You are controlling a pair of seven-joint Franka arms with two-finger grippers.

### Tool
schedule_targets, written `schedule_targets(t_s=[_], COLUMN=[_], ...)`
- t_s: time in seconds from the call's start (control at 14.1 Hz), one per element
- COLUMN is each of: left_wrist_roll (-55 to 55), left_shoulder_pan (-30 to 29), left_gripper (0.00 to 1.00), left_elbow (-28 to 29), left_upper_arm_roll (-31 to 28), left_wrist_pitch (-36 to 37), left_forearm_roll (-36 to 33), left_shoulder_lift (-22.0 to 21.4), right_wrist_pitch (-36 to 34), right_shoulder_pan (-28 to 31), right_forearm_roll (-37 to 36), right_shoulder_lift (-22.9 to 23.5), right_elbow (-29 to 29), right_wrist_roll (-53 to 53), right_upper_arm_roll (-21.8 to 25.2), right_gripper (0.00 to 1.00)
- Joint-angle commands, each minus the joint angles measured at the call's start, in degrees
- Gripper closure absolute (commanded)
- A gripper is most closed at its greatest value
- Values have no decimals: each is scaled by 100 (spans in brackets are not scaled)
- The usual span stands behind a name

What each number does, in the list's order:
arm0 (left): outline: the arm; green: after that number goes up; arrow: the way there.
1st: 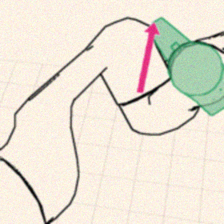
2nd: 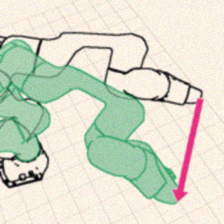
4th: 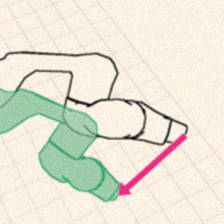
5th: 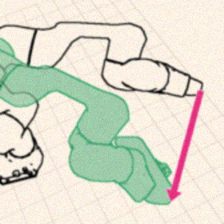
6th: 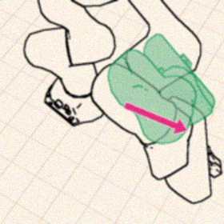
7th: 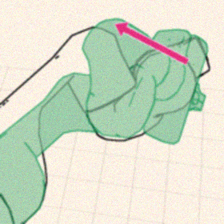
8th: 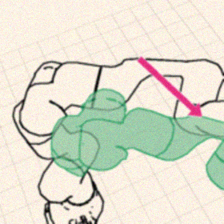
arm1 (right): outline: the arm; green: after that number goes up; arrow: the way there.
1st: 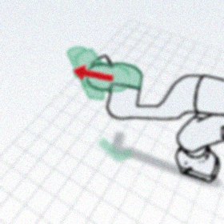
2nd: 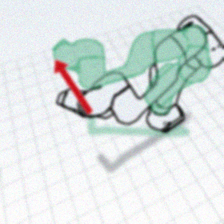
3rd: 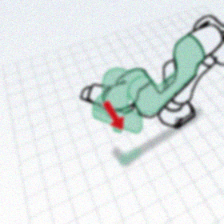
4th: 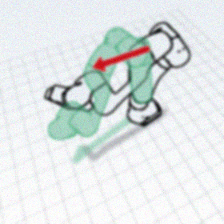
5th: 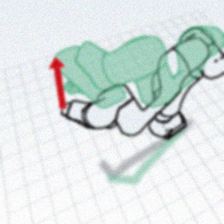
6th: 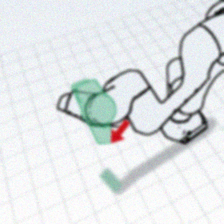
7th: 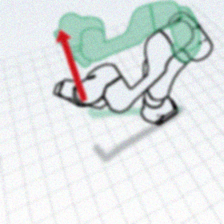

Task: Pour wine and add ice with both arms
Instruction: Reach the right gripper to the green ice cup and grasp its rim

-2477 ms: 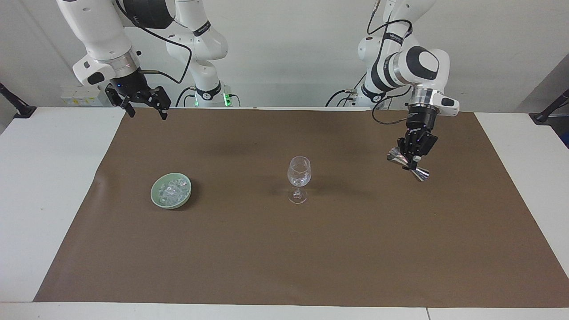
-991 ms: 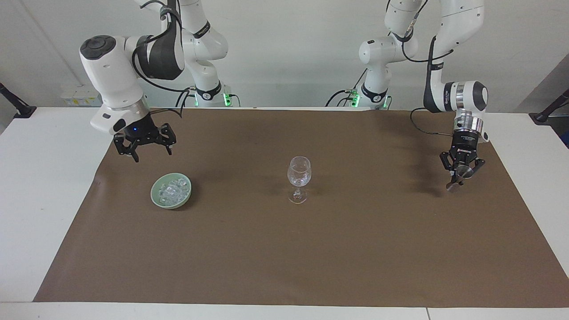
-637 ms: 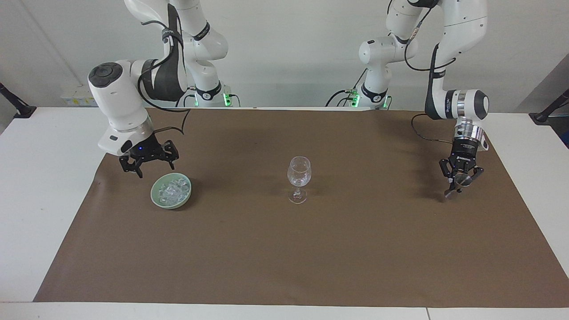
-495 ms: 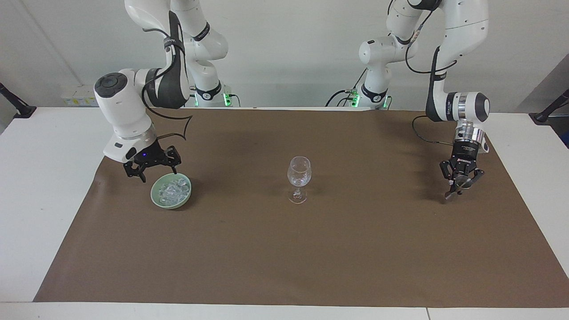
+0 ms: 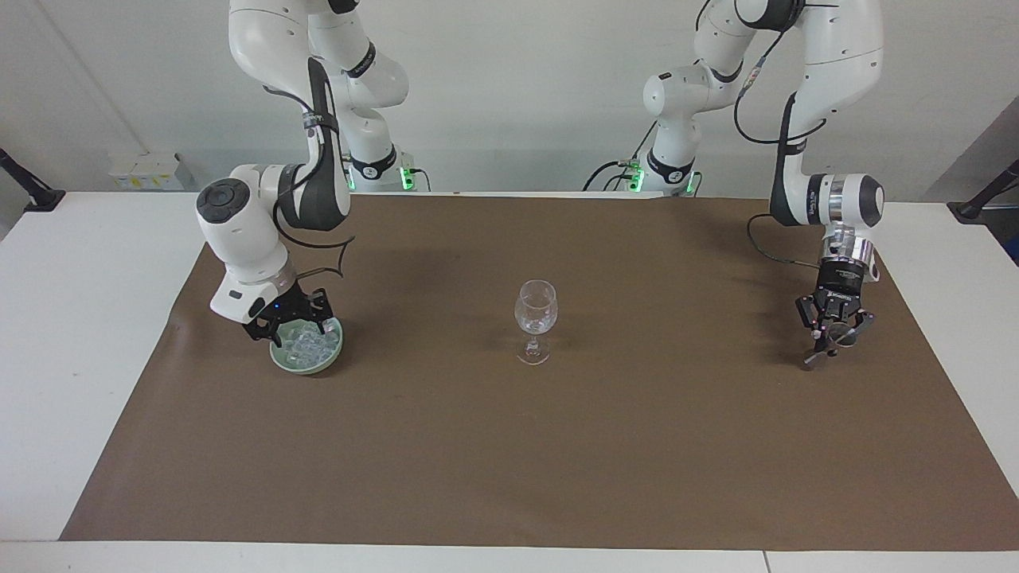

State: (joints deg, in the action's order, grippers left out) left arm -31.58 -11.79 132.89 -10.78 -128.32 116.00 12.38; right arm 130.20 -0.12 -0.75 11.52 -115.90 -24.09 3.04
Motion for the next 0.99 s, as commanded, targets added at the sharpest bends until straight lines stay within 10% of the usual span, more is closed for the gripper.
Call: schedule_targets(t_s=[0.0,0.92], left_wrist_roll=[-322,-481], left_shoulder_pan=[-87,-34], left_gripper=[100,100], left_elbow=[-210,-264], left_upper_arm_roll=[32,58], left_wrist_pitch=[132,71], left_forearm_roll=[-68,19], left_shoulder_lift=[186,335], right_wrist_pitch=[198,269], right_shoulder_pan=[135,171], right_forearm_roll=[49,268], right_shoulder_lift=[-9,149], right_elbow=[-134,-178], right_wrist_roll=[-202,-149], right_upper_arm_roll=[-40,-49], right_gripper=[24,38])
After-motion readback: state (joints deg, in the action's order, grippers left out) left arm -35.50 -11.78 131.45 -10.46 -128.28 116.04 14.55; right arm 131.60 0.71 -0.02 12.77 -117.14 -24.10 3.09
